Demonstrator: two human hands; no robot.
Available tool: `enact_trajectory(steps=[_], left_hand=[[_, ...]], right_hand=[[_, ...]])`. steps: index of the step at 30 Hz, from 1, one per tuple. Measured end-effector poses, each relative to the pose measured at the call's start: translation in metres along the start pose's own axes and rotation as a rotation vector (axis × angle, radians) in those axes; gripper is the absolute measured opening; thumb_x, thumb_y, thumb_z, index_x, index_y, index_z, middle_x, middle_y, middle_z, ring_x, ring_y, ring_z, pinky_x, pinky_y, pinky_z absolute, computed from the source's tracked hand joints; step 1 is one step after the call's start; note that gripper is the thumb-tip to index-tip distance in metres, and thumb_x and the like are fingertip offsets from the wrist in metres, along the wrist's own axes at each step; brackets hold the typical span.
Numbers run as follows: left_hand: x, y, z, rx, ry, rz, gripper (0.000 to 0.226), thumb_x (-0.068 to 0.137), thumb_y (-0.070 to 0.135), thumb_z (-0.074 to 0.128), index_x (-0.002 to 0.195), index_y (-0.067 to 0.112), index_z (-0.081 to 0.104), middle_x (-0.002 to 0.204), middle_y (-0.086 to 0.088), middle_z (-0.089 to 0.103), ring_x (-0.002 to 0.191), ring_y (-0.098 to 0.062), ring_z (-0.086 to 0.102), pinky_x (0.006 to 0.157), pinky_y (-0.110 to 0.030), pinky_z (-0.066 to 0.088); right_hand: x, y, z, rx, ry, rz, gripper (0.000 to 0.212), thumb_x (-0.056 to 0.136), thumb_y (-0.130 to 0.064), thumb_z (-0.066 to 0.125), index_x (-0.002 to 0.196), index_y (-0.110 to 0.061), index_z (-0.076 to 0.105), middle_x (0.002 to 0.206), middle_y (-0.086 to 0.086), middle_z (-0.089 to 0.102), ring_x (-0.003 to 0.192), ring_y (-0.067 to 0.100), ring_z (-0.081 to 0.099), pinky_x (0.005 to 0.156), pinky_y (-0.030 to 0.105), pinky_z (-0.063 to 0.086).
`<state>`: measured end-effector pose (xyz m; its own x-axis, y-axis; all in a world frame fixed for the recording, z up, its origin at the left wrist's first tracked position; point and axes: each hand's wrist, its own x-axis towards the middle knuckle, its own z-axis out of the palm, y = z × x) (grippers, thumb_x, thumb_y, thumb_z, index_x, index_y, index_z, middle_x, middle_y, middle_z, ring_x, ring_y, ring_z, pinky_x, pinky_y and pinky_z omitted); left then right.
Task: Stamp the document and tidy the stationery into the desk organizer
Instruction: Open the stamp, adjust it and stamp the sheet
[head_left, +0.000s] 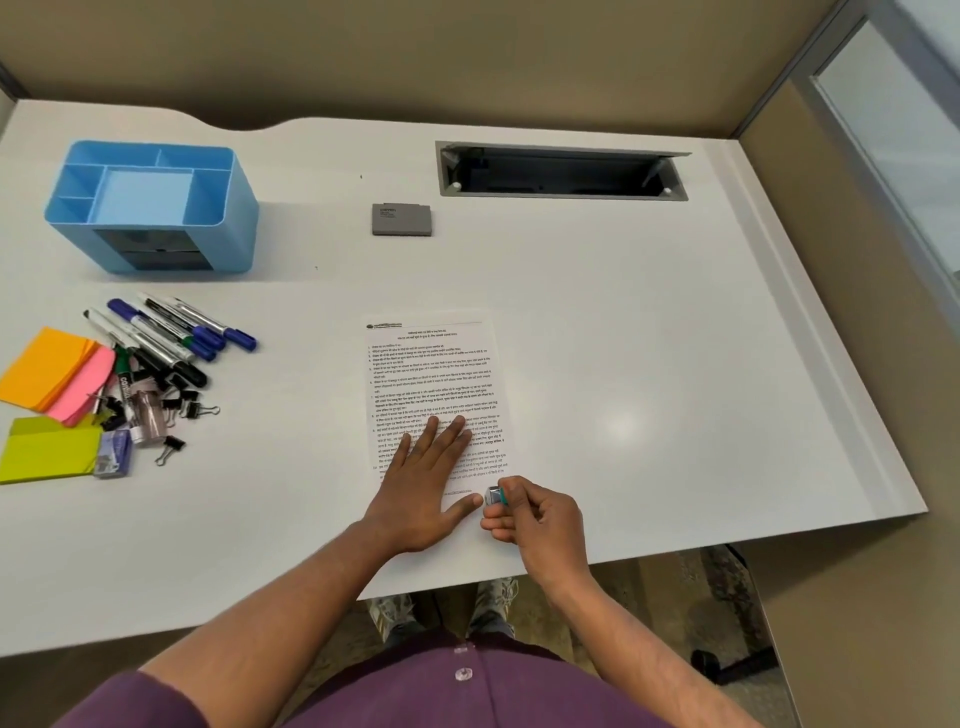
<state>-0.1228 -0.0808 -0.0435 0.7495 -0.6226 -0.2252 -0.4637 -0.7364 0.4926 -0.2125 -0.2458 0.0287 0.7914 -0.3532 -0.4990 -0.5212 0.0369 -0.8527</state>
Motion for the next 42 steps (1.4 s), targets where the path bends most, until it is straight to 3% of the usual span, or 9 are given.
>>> enact_trajectory(steps=[30,37,42], left_hand=[[-0.0013,0.0013,-0.0001,0.044,0.002,0.010,0.085,0.094,0.069,0.034,0.156,0.034,-0.011,0.162,0.019,-0.022,0.148,-0.010,-0.026,0.122,-0.042,-0.012],[-0.0009,0.0013,-0.0005,0.046,-0.004,0.010,0.084,0.094,0.068,0.034,0.156,0.033,-0.011,0.162,0.019,-0.022,0.148,-0.010,-0.026,0.121,-0.041,-0.013],[0.0002,-0.0012,0.0018,0.047,-0.020,-0.001,0.075,0.100,0.055,0.034,0.156,0.033,-0.011,0.161,0.020,-0.023,0.148,-0.009,-0.027,0.124,-0.044,-0.008]], right_hand=[[-0.0028,-0.0020,0.0006,-0.004,0.008,-0.021,0.019,0.102,-0.031,0.058,0.094,-0.026,0.074,0.080,0.007,0.078,0.077,0.021,0.077,0.074,0.032,0.063],[-0.0043,-0.0001,0.0006,-0.005,0.011,-0.010,0.022,0.102,-0.030,0.058,0.097,-0.018,0.076,0.081,0.008,0.078,0.078,0.022,0.077,0.074,0.031,0.063],[0.0011,-0.0024,0.0017,-0.022,0.021,-0.013,0.022,0.102,-0.030,0.058,0.095,-0.020,0.075,0.078,0.007,0.078,0.075,0.021,0.077,0.071,0.029,0.063]])
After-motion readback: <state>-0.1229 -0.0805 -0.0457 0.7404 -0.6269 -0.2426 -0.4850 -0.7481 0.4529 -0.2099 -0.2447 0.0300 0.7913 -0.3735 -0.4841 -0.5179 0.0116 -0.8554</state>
